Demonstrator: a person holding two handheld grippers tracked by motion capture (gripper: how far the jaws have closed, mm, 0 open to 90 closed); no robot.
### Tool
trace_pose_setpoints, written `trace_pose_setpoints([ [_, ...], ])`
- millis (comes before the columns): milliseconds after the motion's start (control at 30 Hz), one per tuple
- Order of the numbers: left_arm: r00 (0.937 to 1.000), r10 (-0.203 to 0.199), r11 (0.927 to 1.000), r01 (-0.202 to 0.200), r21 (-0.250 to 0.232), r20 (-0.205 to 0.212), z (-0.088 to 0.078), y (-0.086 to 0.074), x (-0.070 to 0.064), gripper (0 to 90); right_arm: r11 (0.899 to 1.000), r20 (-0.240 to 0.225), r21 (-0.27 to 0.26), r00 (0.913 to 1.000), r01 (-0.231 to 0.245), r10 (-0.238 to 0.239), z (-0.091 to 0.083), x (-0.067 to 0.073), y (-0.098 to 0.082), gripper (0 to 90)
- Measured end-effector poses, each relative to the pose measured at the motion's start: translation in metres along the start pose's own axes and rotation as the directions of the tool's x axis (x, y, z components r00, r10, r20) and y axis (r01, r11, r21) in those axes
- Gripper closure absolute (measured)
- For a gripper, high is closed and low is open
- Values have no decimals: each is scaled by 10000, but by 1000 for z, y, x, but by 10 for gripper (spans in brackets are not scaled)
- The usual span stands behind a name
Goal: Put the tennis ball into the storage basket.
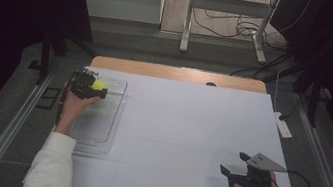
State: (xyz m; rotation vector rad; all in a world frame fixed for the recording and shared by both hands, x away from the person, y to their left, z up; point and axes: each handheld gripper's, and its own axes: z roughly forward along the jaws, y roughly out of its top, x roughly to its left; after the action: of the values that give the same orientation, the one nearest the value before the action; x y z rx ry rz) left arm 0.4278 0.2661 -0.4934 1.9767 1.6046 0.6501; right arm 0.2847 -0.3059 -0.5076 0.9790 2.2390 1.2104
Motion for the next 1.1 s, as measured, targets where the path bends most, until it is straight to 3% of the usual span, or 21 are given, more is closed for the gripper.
trace_pose_setpoints([
  [333, 9992, 319, 9987, -309, 413, -235, 7, -1, -3, 261, 10000, -9, -1, 10000, -6, 6, 0, 0, 0, 135],
  [600, 9949, 768, 9943, -716, 789, -656, 12, -2, -6, 256, 10000, -7, 7, 10000, -6, 6, 0, 0, 0, 135],
  [1100, 9922, 901, 9932, -832, 817, -858, 14, -2, -7, 204, 10000, -11, 17, 10000, -7, 7, 0, 0, 0, 135],
])
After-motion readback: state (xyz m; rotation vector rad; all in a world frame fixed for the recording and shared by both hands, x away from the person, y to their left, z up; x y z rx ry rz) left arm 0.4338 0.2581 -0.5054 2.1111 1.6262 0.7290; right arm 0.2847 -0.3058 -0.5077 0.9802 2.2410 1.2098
